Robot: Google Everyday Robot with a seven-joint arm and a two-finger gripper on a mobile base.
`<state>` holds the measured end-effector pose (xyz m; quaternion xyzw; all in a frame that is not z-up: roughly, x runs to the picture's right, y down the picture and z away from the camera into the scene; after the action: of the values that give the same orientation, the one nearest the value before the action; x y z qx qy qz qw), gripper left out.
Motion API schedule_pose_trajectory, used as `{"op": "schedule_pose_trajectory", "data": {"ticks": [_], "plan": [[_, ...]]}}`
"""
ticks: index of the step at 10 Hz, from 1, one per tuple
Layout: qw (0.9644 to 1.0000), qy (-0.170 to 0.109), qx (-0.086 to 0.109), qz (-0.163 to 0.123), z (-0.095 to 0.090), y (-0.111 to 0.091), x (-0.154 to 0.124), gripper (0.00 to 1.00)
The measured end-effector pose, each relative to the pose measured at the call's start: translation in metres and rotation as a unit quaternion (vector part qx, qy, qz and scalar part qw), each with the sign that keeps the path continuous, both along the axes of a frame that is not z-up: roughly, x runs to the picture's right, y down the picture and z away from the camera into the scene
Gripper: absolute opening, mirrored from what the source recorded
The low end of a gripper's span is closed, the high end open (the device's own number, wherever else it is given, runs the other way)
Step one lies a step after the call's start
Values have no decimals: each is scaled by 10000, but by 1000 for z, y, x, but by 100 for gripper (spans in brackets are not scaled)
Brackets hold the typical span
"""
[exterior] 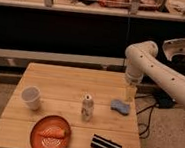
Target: Knock the bottle over
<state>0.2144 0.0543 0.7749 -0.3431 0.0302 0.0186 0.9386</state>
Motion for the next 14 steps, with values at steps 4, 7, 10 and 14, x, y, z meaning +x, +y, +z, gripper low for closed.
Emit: {"op": "schedule_pose_trajectory", "data": {"ticks": [4, 7, 10, 14], "plan": [[9999, -120, -5, -124, 2, 4, -28, 80], [9997, -146, -6, -193, 3, 8, -30, 80], [9993, -259, 12, -278, 6, 11, -53, 80], [9985, -345, 28, -419, 8, 17, -64, 80]]}}
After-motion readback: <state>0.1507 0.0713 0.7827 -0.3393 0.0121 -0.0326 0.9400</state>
